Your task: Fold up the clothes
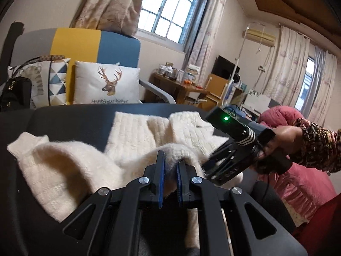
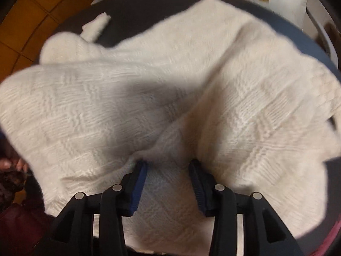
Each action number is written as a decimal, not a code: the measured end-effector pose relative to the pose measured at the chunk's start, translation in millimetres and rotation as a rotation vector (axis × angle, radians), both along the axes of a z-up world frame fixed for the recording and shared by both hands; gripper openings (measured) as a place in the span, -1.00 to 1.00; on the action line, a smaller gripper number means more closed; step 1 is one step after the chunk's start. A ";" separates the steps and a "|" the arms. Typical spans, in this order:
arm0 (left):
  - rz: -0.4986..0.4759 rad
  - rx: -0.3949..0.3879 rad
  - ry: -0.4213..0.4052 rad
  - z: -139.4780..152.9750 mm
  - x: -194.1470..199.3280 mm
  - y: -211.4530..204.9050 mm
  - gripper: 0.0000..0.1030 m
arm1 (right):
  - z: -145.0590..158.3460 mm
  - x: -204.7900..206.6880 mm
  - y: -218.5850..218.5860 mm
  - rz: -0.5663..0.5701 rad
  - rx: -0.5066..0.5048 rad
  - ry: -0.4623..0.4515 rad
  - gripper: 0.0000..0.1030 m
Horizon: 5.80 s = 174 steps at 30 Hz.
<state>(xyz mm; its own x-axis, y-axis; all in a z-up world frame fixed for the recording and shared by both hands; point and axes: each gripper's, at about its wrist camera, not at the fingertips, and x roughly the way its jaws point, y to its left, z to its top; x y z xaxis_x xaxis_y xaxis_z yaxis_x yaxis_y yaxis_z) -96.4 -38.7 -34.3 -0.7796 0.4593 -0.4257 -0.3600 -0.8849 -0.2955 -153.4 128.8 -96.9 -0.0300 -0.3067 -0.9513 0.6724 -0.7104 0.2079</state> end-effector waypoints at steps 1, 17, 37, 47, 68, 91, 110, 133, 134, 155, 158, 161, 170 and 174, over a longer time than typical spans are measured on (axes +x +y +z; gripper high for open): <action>-0.004 0.003 0.000 -0.8 0.6 1.4 -0.82 | -0.4 4.8 -1.7 0.010 -0.003 0.043 -0.24; 0.213 0.258 0.089 41.4 5.8 -64.4 -0.82 | 62.7 28.6 117.3 -0.447 -0.838 0.009 -0.94; 0.236 0.242 0.040 23.4 53.6 -52.3 -0.82 | -8.9 83.2 131.0 -0.550 -0.466 0.009 -0.50; 0.231 0.225 0.049 28.1 57.9 -44.6 -0.82 | 70.0 62.2 107.6 -0.436 -0.445 0.195 -0.40; 0.248 0.161 0.049 29.7 59.3 -44.7 -0.82 | -1.6 159.4 23.0 0.819 0.493 1.197 -0.38; 0.280 0.196 0.006 14.9 50.6 -54.7 -0.81 | 12.3 49.8 23.6 0.085 0.009 0.750 -0.90; 0.235 -0.218 -0.130 -30.7 33.9 -14.8 -0.70 | 64.1 34.0 93.8 -0.402 -0.535 0.530 -0.90; 0.253 -0.380 -0.145 -76.7 14.5 18.1 0.19 | 36.2 42.4 80.7 -0.340 -0.432 0.557 -0.83; 0.262 -0.376 -0.136 -76.7 15.0 18.1 0.16 | 36.1 42.2 80.9 -0.344 -0.435 0.556 -0.83; 0.520 -0.311 0.222 11.1 44.7 14.3 -0.88 | 88.1 47.4 102.0 -0.483 -0.639 0.629 -0.91; 0.571 -0.320 0.294 41.1 50.2 12.8 -0.88 | 111.4 47.5 108.6 -0.512 -0.696 0.659 -0.91; 0.615 -0.333 0.385 74.0 57.0 10.9 -0.88 | 138.0 47.8 113.5 -0.524 -0.736 0.708 -0.91; 0.723 -0.332 0.590 174.2 65.0 -14.1 -0.87 | 233.5 49.4 118.8 -0.492 -0.840 0.885 -0.92; 0.748 -0.340 0.625 203.2 68.1 -18.8 -0.87 | 268.5 54.8 107.7 -0.445 -0.854 0.942 -0.92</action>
<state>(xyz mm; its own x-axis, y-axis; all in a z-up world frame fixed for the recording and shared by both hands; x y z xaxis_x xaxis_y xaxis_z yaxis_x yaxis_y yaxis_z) -28.3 -57.5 169.0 -0.9432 -0.3027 0.1368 0.3133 -0.9476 0.0632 -98.6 236.5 171.5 -0.8129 -0.5816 -0.0312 0.5511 -0.7854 0.2819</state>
